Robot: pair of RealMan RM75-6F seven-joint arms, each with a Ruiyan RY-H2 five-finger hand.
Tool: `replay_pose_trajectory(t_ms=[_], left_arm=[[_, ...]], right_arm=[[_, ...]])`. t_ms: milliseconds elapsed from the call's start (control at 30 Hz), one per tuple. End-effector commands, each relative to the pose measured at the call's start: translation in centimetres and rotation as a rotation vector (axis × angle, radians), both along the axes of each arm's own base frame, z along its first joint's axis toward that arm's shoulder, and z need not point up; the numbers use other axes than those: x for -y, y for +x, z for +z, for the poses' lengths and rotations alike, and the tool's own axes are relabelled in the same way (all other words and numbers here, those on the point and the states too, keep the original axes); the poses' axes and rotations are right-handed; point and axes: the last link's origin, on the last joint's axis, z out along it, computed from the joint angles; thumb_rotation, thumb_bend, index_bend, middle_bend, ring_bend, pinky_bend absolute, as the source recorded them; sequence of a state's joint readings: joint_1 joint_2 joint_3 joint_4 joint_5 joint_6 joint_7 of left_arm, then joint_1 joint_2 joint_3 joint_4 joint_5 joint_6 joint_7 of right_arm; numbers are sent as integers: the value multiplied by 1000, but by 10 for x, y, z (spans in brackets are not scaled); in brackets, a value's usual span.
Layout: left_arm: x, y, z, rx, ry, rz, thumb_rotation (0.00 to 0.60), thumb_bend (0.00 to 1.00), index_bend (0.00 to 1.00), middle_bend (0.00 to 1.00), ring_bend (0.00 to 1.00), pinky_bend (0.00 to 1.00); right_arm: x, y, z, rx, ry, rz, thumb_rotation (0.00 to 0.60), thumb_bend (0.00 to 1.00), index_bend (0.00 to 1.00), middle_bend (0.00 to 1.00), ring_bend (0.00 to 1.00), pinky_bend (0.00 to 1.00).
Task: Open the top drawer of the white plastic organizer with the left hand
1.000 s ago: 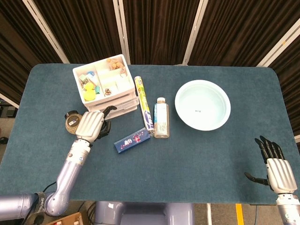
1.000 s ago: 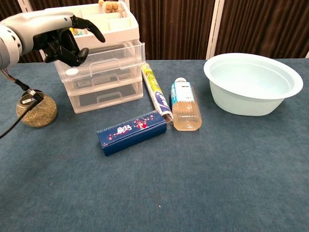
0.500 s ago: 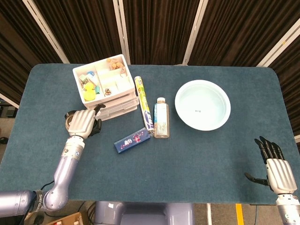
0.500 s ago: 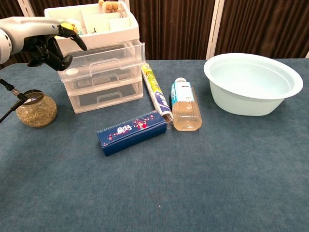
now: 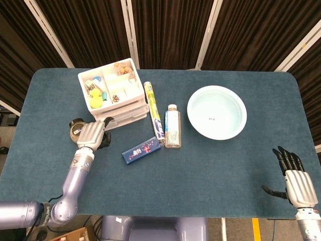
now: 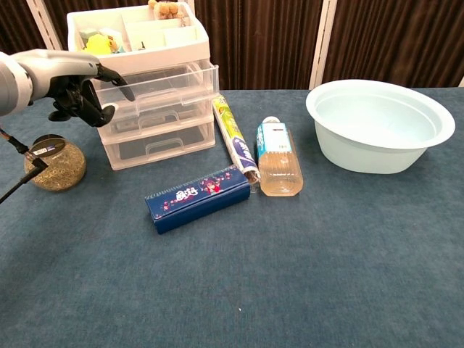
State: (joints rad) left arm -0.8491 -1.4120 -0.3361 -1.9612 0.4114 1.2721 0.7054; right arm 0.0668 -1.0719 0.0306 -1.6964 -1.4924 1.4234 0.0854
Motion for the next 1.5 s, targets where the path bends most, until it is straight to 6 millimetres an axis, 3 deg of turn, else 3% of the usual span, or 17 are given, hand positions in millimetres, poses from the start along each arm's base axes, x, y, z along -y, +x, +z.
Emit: replay_pose_trajectory(t_ms=[33, 400, 1233, 1300, 1400, 1467, 1500], left_arm=[[3, 5, -3, 15, -17, -11, 600, 639, 222, 1000, 969, 847], [24, 24, -9, 66, -75, -76, 600, 639, 223, 1000, 969, 847], [43, 43, -19, 120, -134, -133, 600, 635, 208, 1000, 968, 849], [44, 43, -18, 123, -132, -138, 600, 596, 185, 1000, 951, 848], [43, 41, -13, 106, -100, -165, 600, 340, 129, 935, 850, 844], [45, 35, -10, 69, -86, -182, 600, 125, 73, 770, 720, 802], [46, 32, -9, 47, -87, -183, 600, 78, 60, 712, 677, 780]], right_arm=[[0, 0, 0, 1, 0, 0, 600, 156, 0, 0, 0, 0], [0, 1, 0, 3, -1, 4, 600, 156, 0, 0, 0, 0], [0, 0, 1, 6, -1, 4, 600, 156, 0, 0, 0, 0], [-1, 0, 1, 5, 0, 3, 600, 156, 0, 0, 0, 0], [-1, 0, 1, 4, -1, 3, 600, 156, 0, 0, 0, 0], [-1, 0, 1, 4, -2, 2, 600, 156, 0, 0, 0, 0], [-1, -1, 1, 2, -1, 1, 600, 156, 0, 0, 0, 0]])
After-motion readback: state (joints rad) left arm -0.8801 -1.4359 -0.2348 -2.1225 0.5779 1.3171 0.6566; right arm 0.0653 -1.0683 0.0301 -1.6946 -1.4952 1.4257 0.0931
